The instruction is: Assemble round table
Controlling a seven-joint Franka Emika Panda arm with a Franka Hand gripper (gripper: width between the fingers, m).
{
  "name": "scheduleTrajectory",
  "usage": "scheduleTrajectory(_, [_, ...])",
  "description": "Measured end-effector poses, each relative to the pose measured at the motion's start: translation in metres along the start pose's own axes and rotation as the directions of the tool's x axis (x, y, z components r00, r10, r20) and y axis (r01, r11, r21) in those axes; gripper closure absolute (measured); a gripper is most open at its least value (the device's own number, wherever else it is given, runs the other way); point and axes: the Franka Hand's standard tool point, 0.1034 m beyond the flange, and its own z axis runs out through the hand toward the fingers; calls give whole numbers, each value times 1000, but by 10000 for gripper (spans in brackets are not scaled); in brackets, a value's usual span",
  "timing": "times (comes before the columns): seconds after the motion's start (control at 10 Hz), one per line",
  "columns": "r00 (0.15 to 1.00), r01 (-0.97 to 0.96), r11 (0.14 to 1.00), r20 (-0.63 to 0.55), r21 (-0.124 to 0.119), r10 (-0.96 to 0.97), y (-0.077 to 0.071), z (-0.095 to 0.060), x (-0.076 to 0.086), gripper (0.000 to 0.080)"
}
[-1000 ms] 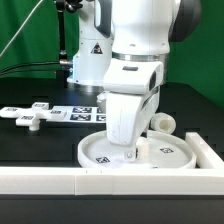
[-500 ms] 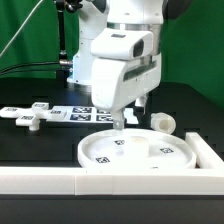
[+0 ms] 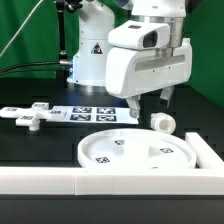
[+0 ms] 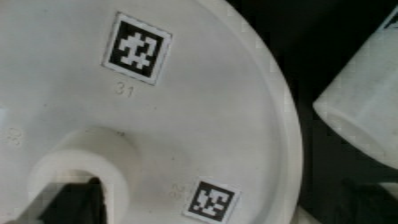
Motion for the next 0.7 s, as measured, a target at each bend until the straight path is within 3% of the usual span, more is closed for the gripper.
scheduleTrajectory(0.3, [987, -158, 987, -3, 10, 158, -2, 0, 1, 150])
scheduleTrajectory(0.5, [889, -459, 888, 14, 35, 458, -14, 2, 3, 150])
scheduleTrajectory(0.7, [763, -647, 762, 37, 37, 646, -31, 6, 9, 150])
